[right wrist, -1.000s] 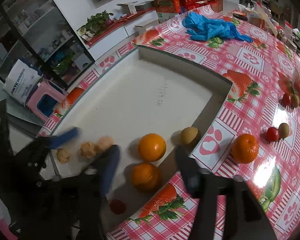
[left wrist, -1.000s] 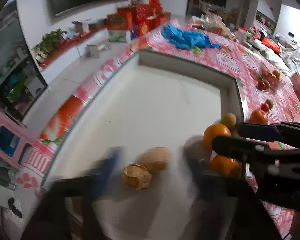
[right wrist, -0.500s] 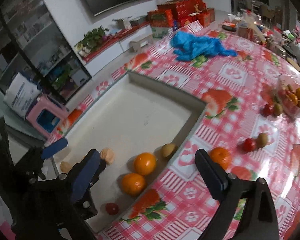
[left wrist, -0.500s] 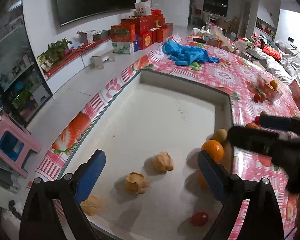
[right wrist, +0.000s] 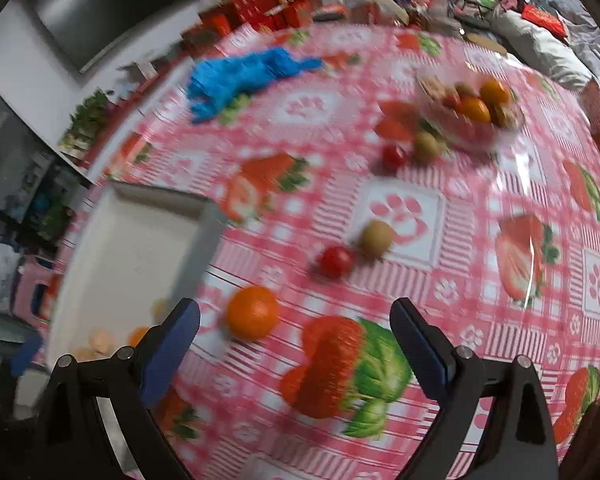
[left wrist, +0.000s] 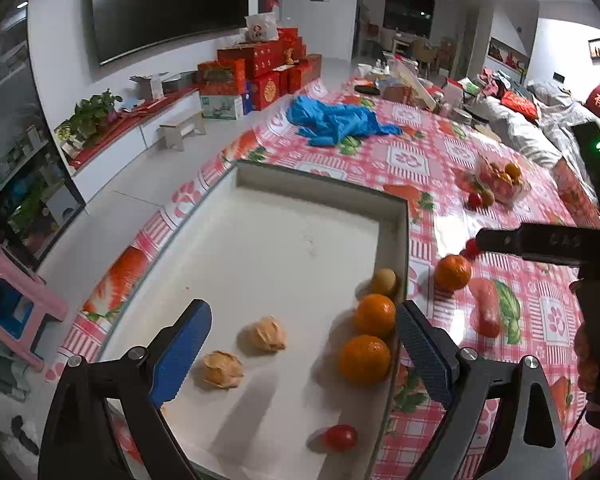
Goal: Organize fruits
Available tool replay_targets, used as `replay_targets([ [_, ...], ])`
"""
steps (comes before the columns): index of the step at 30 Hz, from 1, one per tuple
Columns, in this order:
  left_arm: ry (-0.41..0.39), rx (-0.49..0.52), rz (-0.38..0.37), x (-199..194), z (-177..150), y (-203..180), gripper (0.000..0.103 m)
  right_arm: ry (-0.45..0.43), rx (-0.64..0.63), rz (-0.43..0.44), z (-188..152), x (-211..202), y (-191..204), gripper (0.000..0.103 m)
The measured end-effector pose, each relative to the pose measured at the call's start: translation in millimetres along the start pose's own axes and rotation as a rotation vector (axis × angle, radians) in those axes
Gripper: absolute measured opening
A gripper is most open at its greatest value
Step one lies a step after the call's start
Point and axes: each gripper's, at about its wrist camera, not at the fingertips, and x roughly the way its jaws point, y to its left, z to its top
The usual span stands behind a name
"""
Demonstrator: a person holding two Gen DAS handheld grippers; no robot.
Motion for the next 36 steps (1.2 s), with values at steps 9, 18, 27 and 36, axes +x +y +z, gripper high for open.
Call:
replay_targets([
  [9, 0.029, 0.021, 0.007, 9, -7, -9, 0.094, -0.004, -0.128, -0.026, -17, 20, 21, 0.092],
  [18, 0.031, 0.032, 0.024, -1, -2, -3, 0.094, -0.001, -0.116, 0.005, -17, 40, 33, 0.049],
  [27, 0.029, 0.089, 0.008, -11, 10, -30, 0.094, -0.024, -0.071, 0.048, -40, 19, -4, 0.043],
  [36, 0.058, 0.172, -0.094, 6, 22, -100, 0.094, -0.129, 0.028, -0.06, -91, -27, -88, 0.043],
])
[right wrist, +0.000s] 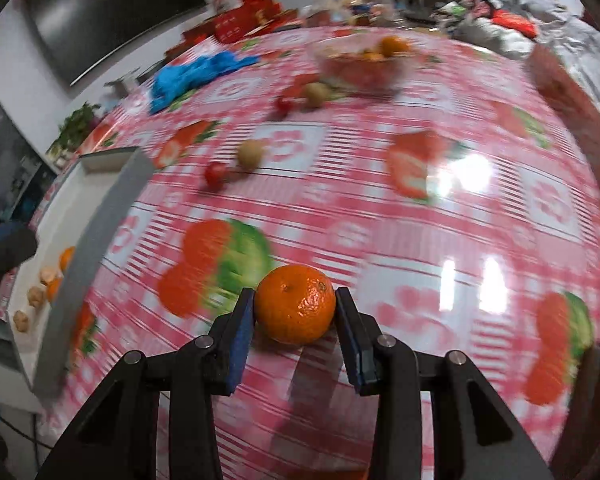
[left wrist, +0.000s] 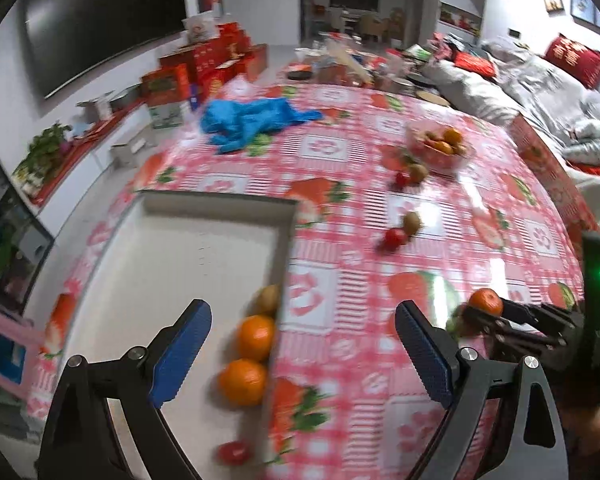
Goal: Organize fruits
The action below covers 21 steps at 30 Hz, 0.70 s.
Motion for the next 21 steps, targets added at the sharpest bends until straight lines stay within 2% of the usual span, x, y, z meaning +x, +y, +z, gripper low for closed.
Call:
replay_targets([
  [5, 0.018, 0.031, -0.031, 26, 12, -34, 0.094, -0.059, 0.008, -0.045, -18, -18, -24, 0.043],
  [10, 0.012, 0.086, 0.009, 54, 24, -61, 0.094, -0.094, -0.044, -0.07, -30, -24, -23, 0.045],
  [11, 0.013, 0.092, 0.011, 59, 25, -64, 0.094, -0.093, -0.05, -0.069, -31, -23, -22, 0.048],
  [12, 0.019, 0.096, 0.01, 65, 27, -68, 0.094, -0.088, -0.052, -0.066, -31, -22, -21, 0.06],
  [13, 0.023, 0.098, 0.007, 69, 28, -70, 0.094, -0.09, -0.051, -0.071, -31, -23, -22, 0.077],
  [14, 0.025, 0.099, 0.006, 73, 29, -72, 0.094, -0.095, -0.049, -0.076, -33, -24, -22, 0.083],
  [21, 0.056, 0.111, 0.014, 105, 31, -83, 0.094, -0.1, 0.026, -0.062, -38, -26, -40, 0.083],
])
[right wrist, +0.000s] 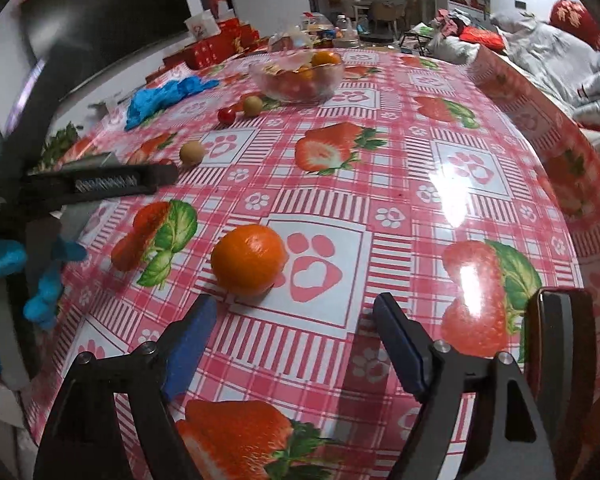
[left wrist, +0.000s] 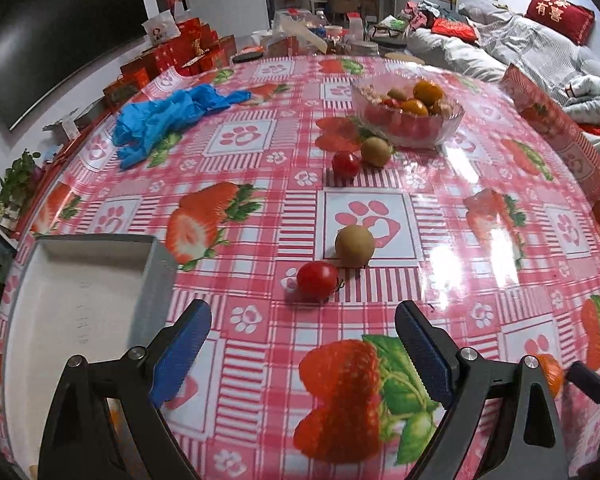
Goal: Organize fruits
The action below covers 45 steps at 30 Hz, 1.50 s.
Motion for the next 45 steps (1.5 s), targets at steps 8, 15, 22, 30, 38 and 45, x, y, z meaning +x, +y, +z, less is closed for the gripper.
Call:
replay_targets([
  [8, 0.022, -0.018, 0.006, 21, 5, -2, 0.076, 0.004, -0.018, 0.005, 0, 3, 4, 0.091],
  [15, 0.013, -0.043, -0.054, 22, 10, -2, 0.03, 0.013, -0.035, 0.008, 0, 6, 9, 0.1],
  [22, 0.014, -0.045, -0.037, -1, -23, -1, 0.029, 0.019, -0.028, 0.001, -1, 7, 7, 0.103],
  [30, -0.024, -0.11, 0.023, -43, -90, 10, 0.032, 0.052, -0.096, -0.095, -1, 14, 21, 0.103],
  [38, -0.013, -0.163, 0.028, -34, -98, 17, 0.103, 0.042, -0.093, -0.122, -2, 14, 23, 0.103],
  [45, -0.013, -0.166, 0.017, -33, -98, 18, 0.103, 0.037, -0.086, -0.13, -1, 16, 24, 0.103],
])
